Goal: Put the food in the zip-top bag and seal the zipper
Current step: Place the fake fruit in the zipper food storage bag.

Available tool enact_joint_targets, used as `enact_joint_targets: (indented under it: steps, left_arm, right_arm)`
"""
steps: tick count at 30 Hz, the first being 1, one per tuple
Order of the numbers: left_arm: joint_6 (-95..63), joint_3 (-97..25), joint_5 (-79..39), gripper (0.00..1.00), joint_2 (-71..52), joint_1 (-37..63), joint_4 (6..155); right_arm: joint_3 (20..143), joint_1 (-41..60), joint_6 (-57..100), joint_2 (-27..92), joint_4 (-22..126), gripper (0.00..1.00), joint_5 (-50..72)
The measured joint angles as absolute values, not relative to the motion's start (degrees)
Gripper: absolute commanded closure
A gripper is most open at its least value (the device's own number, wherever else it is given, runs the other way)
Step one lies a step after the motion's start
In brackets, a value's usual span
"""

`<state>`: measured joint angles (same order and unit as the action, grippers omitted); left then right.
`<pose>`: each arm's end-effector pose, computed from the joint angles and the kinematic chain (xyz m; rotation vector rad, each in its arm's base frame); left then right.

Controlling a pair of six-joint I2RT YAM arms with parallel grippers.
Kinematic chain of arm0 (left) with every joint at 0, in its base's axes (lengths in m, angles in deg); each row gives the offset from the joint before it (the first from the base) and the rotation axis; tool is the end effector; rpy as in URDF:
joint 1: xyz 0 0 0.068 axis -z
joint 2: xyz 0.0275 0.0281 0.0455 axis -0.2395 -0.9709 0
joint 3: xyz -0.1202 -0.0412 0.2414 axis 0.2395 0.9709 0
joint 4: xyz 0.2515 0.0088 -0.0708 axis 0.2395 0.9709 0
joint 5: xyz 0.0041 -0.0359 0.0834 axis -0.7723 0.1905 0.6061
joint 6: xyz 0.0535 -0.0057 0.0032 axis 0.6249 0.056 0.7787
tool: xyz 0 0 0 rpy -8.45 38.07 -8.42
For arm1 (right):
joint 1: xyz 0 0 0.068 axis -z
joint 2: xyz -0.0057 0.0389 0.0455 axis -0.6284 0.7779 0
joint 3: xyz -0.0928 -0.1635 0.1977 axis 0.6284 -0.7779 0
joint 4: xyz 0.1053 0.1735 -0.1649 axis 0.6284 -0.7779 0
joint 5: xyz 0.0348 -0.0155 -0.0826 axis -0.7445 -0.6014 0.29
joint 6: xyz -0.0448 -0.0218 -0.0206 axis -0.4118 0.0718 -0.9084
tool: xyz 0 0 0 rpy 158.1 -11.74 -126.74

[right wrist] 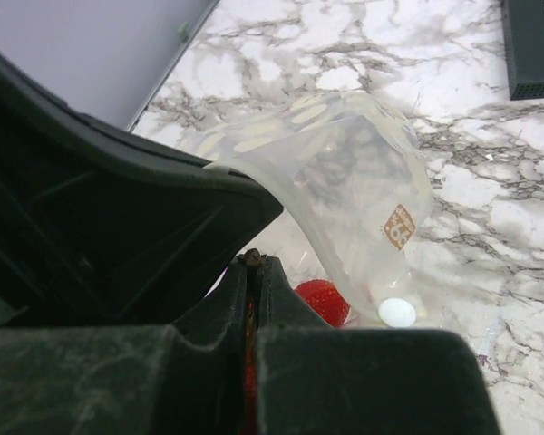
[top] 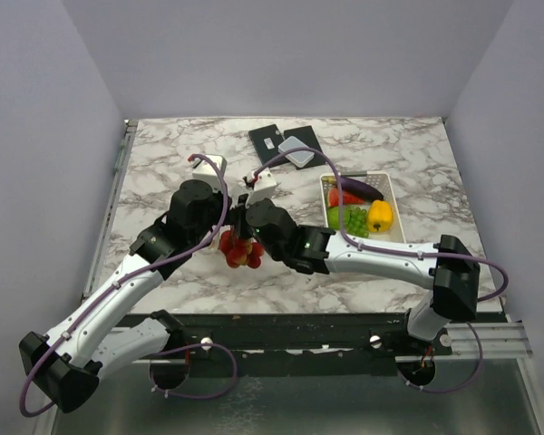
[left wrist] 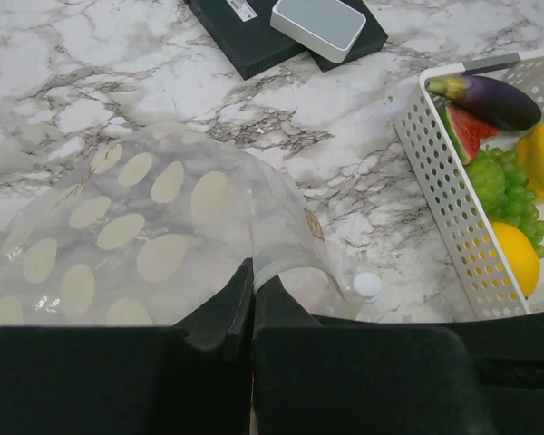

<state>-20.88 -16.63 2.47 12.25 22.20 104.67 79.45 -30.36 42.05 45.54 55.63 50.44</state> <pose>0.1752 -0.1167 0.3392 0.1742 1.9701 -0.3558 0.1552 0.3567 0.3155 -0.2957 1.8532 0.6566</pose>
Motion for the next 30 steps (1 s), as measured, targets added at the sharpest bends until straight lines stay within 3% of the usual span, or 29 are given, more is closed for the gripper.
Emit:
enact_joint_targets:
  steps: [11, 25, 30]
  left_arm:
    - [-20.2, -16.6, 2.0, 1.00, 12.2, 20.6, 103.0]
    - [-20.2, -16.6, 1.4, 1.00, 9.6, 19.6, 99.1]
    - [-20.7, -16.6, -7.5, 1.00, 10.2, 21.4, 100.5]
  right_arm:
    - [88.9, -29.4, 43.9, 51.6, 48.2, 0.99, 57.4]
    - [89.5, -26.1, 51.3, 52.0, 45.9, 0.99, 53.2]
    - [89.5, -19.0, 53.3, 51.9, 45.8, 0.99, 55.1]
